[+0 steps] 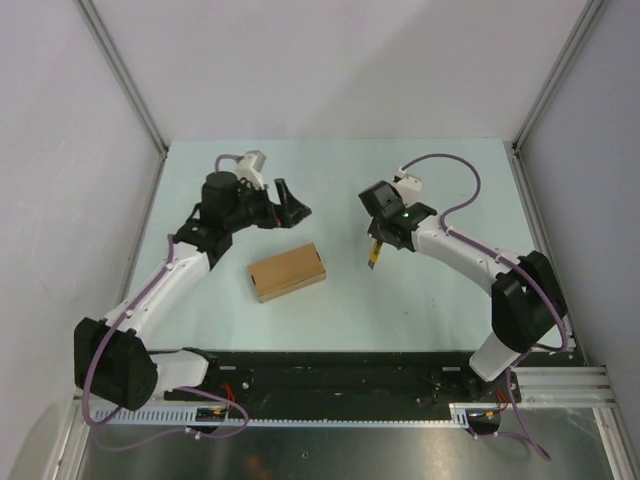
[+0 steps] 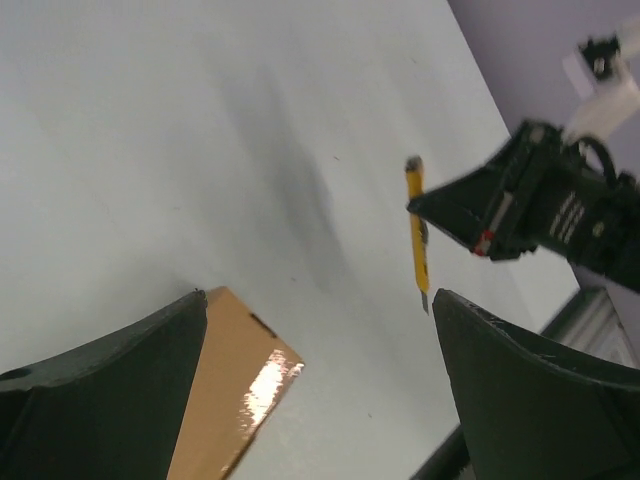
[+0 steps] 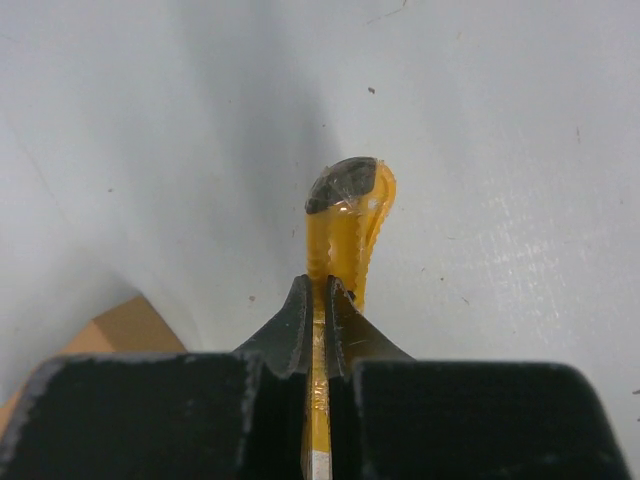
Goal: Unpack the express box
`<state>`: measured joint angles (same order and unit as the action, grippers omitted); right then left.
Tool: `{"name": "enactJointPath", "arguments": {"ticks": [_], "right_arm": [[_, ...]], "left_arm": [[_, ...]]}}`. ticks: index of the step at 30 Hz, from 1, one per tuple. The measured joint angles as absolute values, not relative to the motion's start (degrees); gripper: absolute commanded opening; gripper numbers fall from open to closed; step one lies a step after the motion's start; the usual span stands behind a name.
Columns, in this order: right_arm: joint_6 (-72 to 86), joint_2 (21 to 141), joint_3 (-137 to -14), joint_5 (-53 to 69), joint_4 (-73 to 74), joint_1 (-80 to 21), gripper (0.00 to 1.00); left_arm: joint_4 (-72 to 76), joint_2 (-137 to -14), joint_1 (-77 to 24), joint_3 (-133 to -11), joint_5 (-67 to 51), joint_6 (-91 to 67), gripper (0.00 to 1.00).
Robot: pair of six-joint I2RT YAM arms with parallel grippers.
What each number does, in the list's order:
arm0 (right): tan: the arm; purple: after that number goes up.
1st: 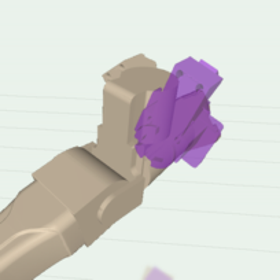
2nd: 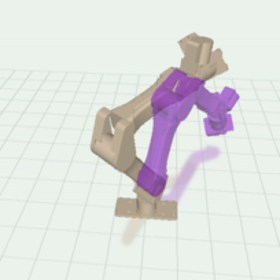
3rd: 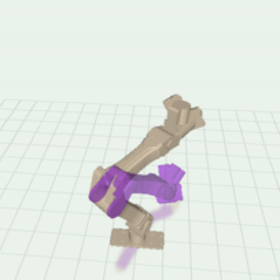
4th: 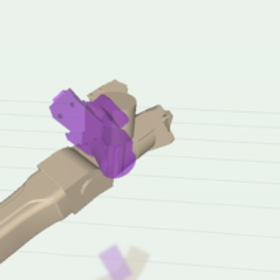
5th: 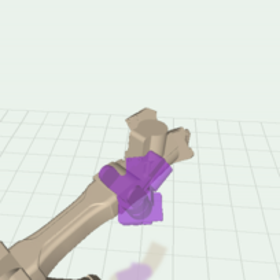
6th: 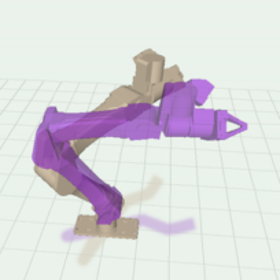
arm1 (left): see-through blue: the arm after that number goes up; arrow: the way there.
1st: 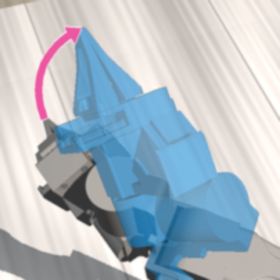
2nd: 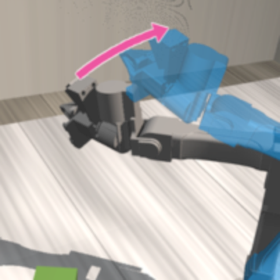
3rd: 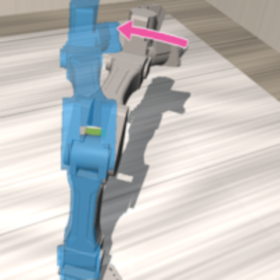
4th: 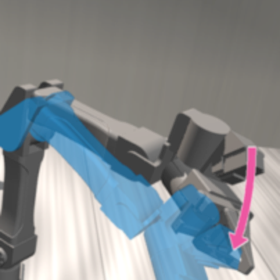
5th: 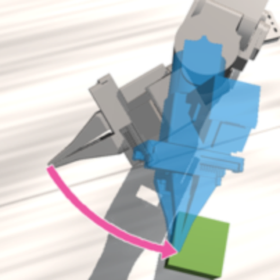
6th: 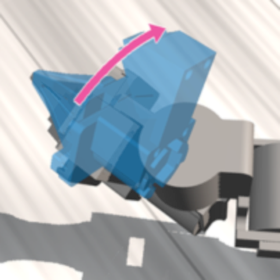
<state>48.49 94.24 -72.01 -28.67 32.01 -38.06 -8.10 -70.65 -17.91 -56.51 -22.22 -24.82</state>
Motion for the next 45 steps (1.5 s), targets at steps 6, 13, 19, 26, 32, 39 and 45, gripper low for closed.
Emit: {"name": "enactJointPath", "arguments": {"ticks": [6, 13, 19, 26, 32, 39, 45], "right_arm": [[47.99, 87.33, -71.99, -25.34, 32.45, -35.59, 0.01], [49.41, 78.7, -71.99, -23.92, 32.95, -33.93, 0.01], [50.96, 74.19, -72.01, -24.32, 34.06, -34.13, 0.03], [52.1, 71.81, -72.01, -25.74, 36.1, -35.53, 0.05], [53.01, 70.37, -71.99, -27.0, 37.19, -36.1, 0.06], [54.0, 68.64, -71.99, -27.9, 38.15, -36.16, 0.21], [54.33, 67.7, -72.01, -27.88, 39.35, -36.16, 0.78]], "left_arm": [[-5.56, -76.84, -28.12, -56.8, -24.99, -25.43, 1.0], [4.27, -82.48, -37.69, -56.84, -23.44, -30.59, 1.0], [8.54, -87.85, -43.13, -62.81, -19.51, -31.14, 0.94], [10.24, -90.0, -45.19, -66.11, -18.22, -31.73, 0.67], [10.46, -92.01, -46.76, -66.7, -18.44, -31.66, 0.64], [10.61, -92.49, -48.27, -67.22, -18.68, -31.44, 0.0], [10.55, -93.56, -48.42, -68.14, -18.52, -30.92, 0.0]]}}
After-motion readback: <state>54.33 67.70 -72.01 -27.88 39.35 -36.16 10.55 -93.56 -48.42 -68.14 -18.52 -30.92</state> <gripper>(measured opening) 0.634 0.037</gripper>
